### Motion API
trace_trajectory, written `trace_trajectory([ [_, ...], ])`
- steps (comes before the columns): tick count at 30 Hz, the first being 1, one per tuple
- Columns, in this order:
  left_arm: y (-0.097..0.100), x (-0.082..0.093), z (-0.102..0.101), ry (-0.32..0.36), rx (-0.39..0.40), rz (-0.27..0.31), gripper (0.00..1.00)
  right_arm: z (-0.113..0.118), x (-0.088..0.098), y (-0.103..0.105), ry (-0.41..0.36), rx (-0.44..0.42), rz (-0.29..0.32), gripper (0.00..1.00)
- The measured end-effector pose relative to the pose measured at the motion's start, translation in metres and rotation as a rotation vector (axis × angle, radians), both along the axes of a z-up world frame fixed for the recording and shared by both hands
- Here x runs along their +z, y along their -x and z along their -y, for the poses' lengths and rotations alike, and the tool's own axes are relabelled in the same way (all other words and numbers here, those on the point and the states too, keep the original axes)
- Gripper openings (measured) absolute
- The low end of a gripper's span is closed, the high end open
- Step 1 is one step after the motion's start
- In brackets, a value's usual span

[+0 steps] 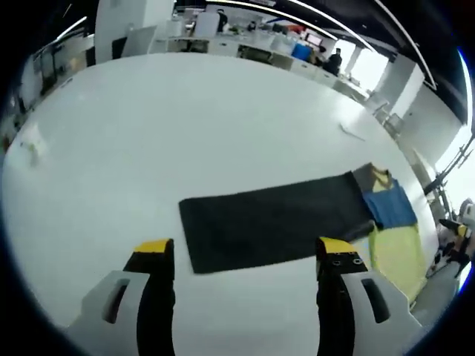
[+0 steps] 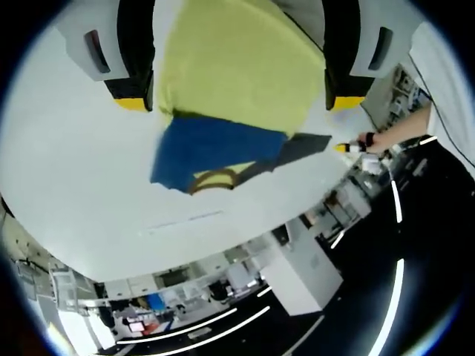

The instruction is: Fold the garment on the visible template until the final outline fits inside the template.

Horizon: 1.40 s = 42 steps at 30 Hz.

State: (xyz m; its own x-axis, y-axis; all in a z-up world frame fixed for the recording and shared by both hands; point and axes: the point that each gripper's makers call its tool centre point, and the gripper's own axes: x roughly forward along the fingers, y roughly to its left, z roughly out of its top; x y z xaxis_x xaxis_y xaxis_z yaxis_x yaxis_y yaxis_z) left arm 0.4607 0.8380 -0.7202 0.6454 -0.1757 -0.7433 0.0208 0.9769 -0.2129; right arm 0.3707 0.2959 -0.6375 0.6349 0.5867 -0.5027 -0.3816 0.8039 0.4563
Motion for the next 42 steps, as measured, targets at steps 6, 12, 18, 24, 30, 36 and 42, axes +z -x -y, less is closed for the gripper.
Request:
trace_trajectory([
  [6, -0.017, -0.010, -0.020, -0.048, 0.030, 0.043, 0.62, -0.006, -0.003, -0.003, -0.006, 0.002, -0.011, 0.95],
  [12, -0.028, -0.018, -0.031, -0.070, 0.055, 0.042, 0.53, -0.010, -0.008, -0.007, 0.004, 0.010, -0.023, 0.95],
  [18, -0.035, -0.028, -0.037, -0.104, 0.076, 0.027, 0.47, -0.013, -0.012, -0.011, 0.003, 0.016, -0.034, 0.95],
  [24, -0.037, -0.033, -0.040, -0.120, 0.105, 0.028, 0.43, -0.014, -0.013, -0.010, 0.000, 0.024, -0.040, 0.94],
  [30, -0.040, -0.037, -0.046, -0.125, 0.134, 0.031, 0.38, -0.008, -0.019, -0.011, 0.019, 0.012, -0.045, 0.92],
  [36, -0.043, -0.040, -0.046, -0.147, 0.120, 0.033, 0.34, -0.006, -0.021, -0.015, 0.015, -0.003, -0.042, 0.90],
  [42, -0.048, -0.040, -0.047, -0.165, 0.108, 0.036, 0.31, -0.007, -0.021, -0.018, 0.014, 0.002, -0.038, 0.89],
])
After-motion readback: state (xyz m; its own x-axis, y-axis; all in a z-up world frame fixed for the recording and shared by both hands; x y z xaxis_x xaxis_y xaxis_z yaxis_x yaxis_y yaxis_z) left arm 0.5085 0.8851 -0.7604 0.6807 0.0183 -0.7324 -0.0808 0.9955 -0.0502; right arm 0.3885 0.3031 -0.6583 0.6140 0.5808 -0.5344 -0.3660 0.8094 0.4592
